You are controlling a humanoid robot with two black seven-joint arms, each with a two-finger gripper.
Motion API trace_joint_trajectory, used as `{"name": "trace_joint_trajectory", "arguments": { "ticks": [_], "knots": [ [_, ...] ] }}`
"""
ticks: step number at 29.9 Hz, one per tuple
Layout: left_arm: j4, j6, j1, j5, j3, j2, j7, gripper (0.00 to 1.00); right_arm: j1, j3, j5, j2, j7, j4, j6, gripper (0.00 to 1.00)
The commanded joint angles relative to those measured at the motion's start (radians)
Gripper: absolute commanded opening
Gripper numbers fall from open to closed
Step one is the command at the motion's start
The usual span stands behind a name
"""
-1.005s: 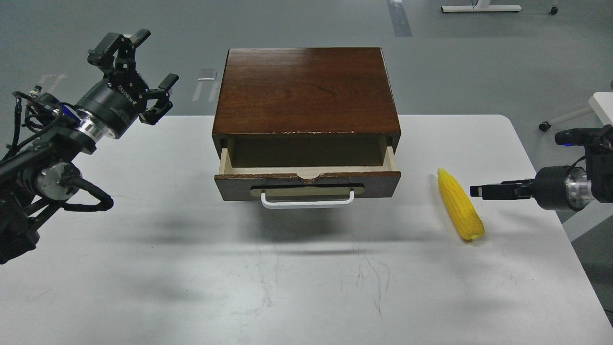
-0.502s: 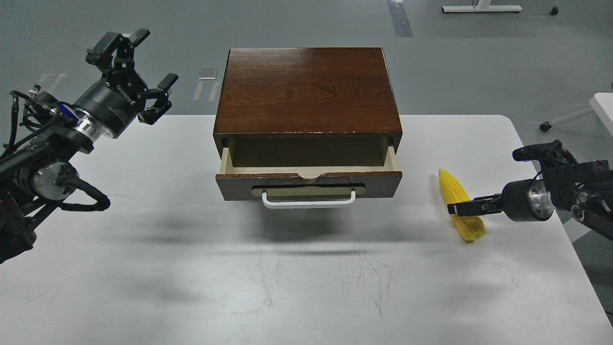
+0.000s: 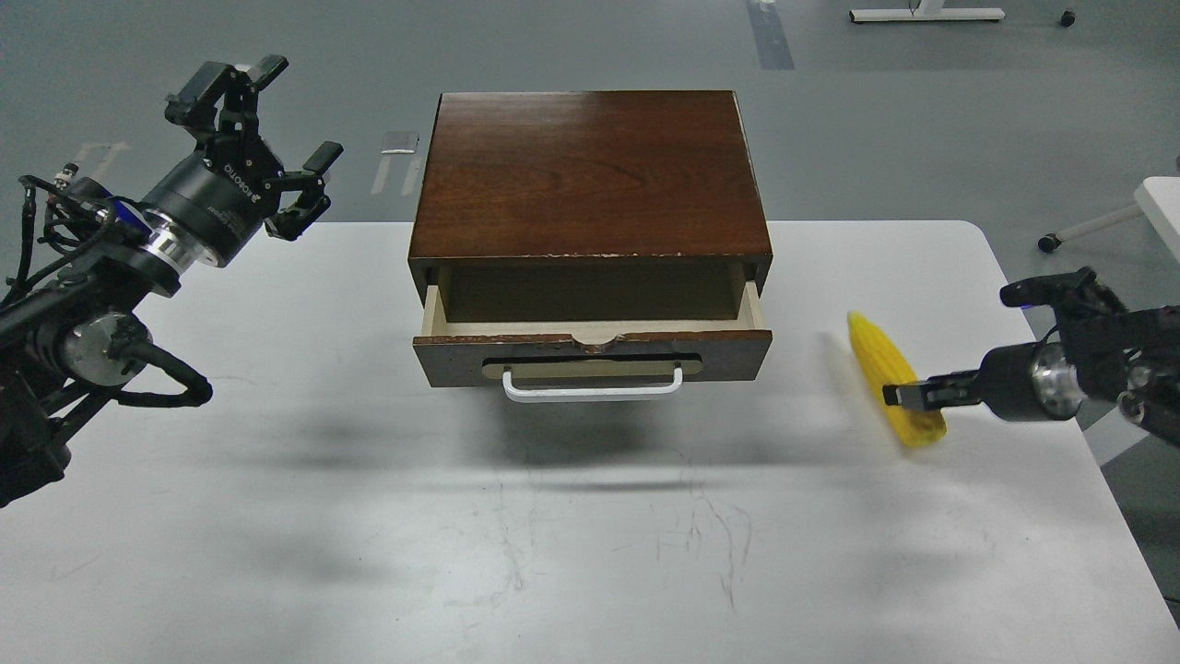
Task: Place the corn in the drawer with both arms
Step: 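Lift the corn cob with the right gripper and carry it over the drawer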
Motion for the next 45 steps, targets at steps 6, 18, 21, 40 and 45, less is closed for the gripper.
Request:
{"name": "trace_joint_trajectory", "arguments": {
  "ticks": [6, 18, 21, 40, 45],
  "knots": [
    [0.0, 0.001, 0.0, 0.0, -0.001, -0.009, 0.0, 0.99, 0.323, 0.024, 0.009, -0.116, 0.0, 0.121, 0.008, 0.0],
    [0.0, -0.001, -0.002, 0.0, -0.02, -0.002, 0.0, 0.99, 0.768, -0.264, -0.009, 0.297, 0.0, 0.163, 0.024, 0.0],
    [0.0, -0.001, -0.002, 0.0, -0.021, -0.002, 0.0, 0.99, 0.804, -0.284, -0.058, 0.362, 0.0, 0.188, 0.016, 0.0],
    [-0.002, -0.001, -0.003, 0.0, -0.032, 0.014, 0.0, 0.99, 0.873, -0.456, -0.398, 0.425, 0.0, 0.371, -0.277, 0.0],
    [-0.008, -0.001, -0.002, 0.0, -0.032, 0.029, 0.0, 0.99, 0.87, -0.485, -0.396, 0.422, 0.0, 0.4, -0.302, 0.0]
  ]
}}
